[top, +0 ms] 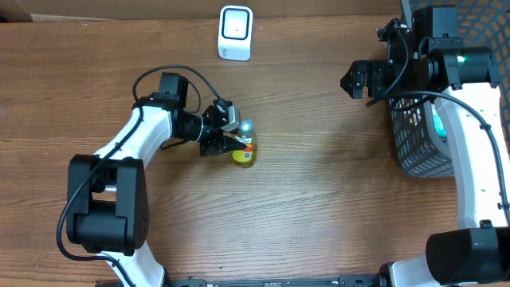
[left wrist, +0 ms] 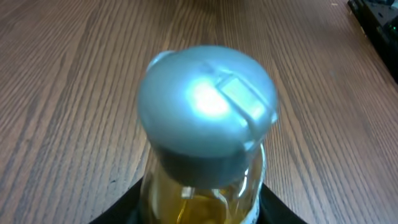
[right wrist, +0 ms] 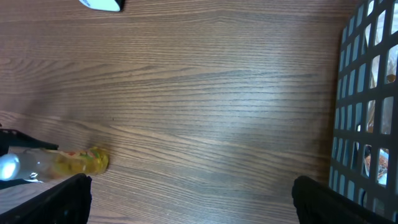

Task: Scan the item barcode
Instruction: 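Move the left gripper to the bottle cap and close around it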

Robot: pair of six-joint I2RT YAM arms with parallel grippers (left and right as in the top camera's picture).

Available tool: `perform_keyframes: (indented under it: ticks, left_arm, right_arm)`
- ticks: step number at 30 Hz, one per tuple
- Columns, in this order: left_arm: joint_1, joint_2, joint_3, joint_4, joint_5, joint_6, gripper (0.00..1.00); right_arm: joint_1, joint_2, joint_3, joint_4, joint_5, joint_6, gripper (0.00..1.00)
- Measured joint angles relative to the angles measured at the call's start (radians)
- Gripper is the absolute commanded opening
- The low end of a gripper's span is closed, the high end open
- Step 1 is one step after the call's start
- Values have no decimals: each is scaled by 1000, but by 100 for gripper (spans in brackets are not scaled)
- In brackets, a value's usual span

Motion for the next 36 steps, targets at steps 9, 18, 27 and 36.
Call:
perform_keyframes:
  ticks: [9,18,27,36]
  left_arm:
    - [0,0,0,0,4,0,39]
    - [0,0,0,-8,38,1,100]
    - [-10,0,0,-15,44,0,99]
    - [-51,0,0,-3,45,0,100]
  right_arm:
    - [0,0,0,1,-1,0,100]
    - [0,0,0,1,0,0,100]
    - [0,0,0,2,0,0,100]
    - [0,0,0,1,0,0,100]
